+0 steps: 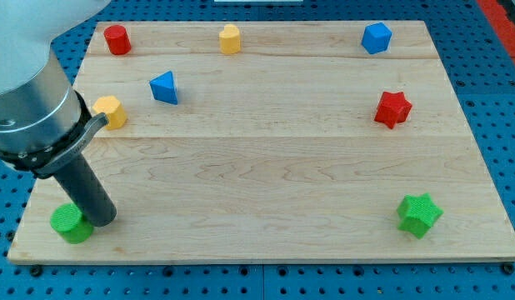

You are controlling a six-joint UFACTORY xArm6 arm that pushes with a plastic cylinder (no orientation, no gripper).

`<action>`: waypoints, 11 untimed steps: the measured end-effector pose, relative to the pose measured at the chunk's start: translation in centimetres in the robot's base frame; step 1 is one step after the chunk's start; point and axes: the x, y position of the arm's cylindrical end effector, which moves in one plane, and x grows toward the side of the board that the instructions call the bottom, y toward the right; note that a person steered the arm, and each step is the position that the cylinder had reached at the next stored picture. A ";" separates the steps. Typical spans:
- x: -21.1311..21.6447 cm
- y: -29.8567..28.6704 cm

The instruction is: Point your arm to the blue triangle

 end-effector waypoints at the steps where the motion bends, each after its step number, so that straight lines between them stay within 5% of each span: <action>1: -0.8 0.0; 11: -2.8 10.9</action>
